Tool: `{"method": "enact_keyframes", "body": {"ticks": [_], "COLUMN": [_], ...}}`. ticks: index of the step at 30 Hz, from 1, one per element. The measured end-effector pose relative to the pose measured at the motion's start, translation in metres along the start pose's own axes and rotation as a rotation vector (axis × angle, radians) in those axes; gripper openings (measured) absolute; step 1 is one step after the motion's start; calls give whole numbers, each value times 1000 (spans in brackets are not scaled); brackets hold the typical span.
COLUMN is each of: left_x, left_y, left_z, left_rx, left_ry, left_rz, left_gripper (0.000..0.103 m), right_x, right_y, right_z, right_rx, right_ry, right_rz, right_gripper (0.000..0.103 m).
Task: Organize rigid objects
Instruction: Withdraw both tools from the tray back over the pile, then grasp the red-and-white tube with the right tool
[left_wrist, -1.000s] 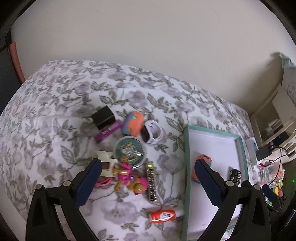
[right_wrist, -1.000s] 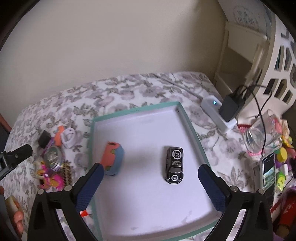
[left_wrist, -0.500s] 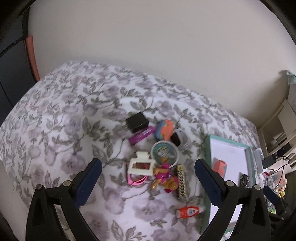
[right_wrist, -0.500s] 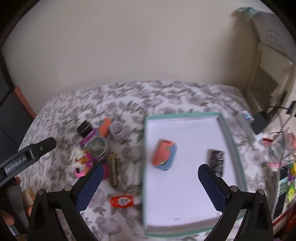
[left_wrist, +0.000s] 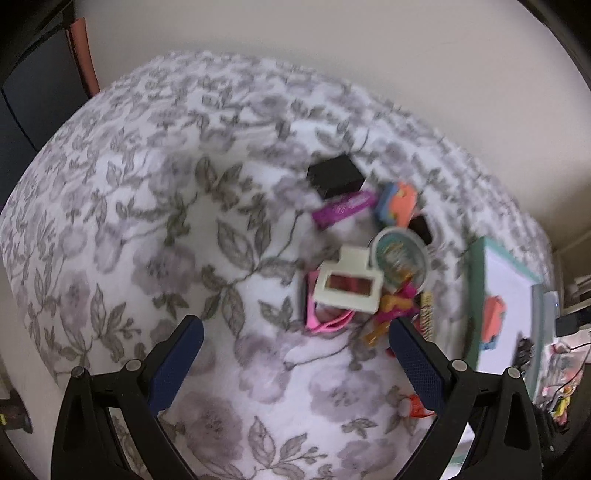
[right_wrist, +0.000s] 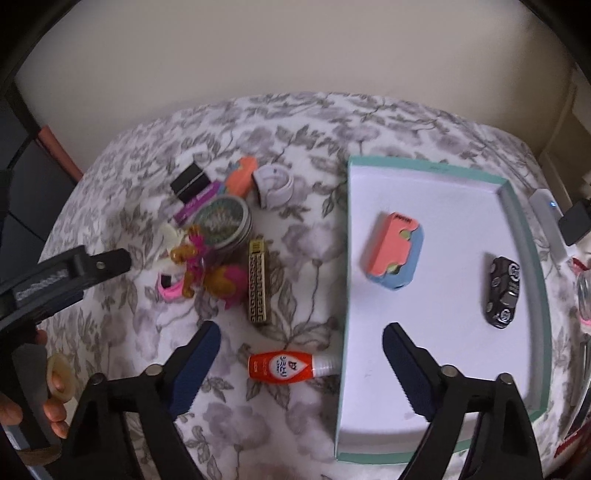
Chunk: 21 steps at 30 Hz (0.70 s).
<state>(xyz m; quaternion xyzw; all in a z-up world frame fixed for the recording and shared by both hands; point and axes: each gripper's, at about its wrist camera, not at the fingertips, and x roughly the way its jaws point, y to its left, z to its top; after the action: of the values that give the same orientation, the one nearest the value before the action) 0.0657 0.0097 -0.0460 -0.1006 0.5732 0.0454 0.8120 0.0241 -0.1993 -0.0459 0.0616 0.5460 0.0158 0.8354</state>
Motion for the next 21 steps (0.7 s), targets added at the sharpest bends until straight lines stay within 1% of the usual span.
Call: {"method": "enact_keyframes", "body": {"ticks": [1, 3, 5, 7, 9, 10, 13, 15, 18, 21], "left_x": [5, 15, 26, 33, 39, 41, 40, 39, 38, 37], "left_y": [0, -2, -4, -5, -5, -5, -4, -4, -1, 1], "left_z": [-1, -5, -10, -13, -15, -17, -18, -18, -17, -16], "left_rx": [4, 18, 28, 30, 32, 31, 28, 24, 11, 11], "left_ry": [15, 50, 87, 112, 137, 146, 144, 140, 138, 137], "left_rz": [9, 30, 47, 55, 58, 56, 52, 51, 49, 46], "left_gripper": [100, 100, 100, 100, 100, 100, 100, 100, 100, 100], "right_x": [4, 12, 18, 24, 28, 30, 30, 27, 21, 26], "right_y": [1, 3, 4, 8, 13, 14, 17, 16, 17, 23], "right_z": [-1, -4, -8, -12, -18, -19, -22, -21, -20, -21], "right_rx": [-9, -26, -54, -112, -176, -195, -235, -239, -246, -278], "right_ry": [13, 48, 79, 106, 128, 139, 135, 129, 104, 111], "right_rz": [-3, 4, 17, 6, -15, -21, -38, -33, -1, 10], "right_gripper": [85, 77, 75, 75, 70, 69, 67, 61, 61, 61]}}
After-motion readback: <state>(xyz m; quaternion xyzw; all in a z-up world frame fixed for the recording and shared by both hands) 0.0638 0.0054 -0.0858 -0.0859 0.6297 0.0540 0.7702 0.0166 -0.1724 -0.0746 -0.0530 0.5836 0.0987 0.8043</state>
